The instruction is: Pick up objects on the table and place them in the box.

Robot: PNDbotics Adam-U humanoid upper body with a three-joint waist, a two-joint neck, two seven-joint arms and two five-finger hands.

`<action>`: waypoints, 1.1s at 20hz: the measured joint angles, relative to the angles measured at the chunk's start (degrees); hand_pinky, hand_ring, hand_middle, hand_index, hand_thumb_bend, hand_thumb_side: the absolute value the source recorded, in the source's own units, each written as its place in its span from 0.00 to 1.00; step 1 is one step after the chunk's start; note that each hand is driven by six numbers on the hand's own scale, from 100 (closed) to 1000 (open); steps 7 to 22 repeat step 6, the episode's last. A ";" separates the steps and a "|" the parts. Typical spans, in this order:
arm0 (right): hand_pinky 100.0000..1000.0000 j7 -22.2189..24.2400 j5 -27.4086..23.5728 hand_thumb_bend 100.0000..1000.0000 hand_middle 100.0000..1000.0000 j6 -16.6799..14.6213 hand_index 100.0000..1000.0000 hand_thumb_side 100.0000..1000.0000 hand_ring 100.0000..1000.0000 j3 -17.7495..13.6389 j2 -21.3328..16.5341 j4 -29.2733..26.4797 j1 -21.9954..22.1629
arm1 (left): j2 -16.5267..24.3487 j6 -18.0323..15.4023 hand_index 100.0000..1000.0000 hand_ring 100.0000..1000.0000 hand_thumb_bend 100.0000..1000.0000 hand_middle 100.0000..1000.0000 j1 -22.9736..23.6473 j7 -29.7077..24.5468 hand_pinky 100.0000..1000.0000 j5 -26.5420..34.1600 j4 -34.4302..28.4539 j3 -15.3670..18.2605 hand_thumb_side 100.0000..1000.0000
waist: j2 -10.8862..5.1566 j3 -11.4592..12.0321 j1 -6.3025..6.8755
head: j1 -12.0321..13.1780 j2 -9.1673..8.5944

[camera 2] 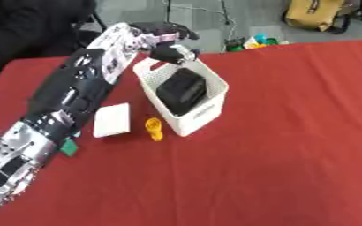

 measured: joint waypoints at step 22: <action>0.56 0.13 -0.31 0.00 0.46 0.13 0.52 0.86 0.52 0.00 0.00 0.00 0.12 | 0.70 0.56 1.00 0.89 0.00 0.88 -0.13 1.03 0.69 2.41 -3.76 0.34 0.95 | -0.54 0.76 -0.06 | -0.45 0.26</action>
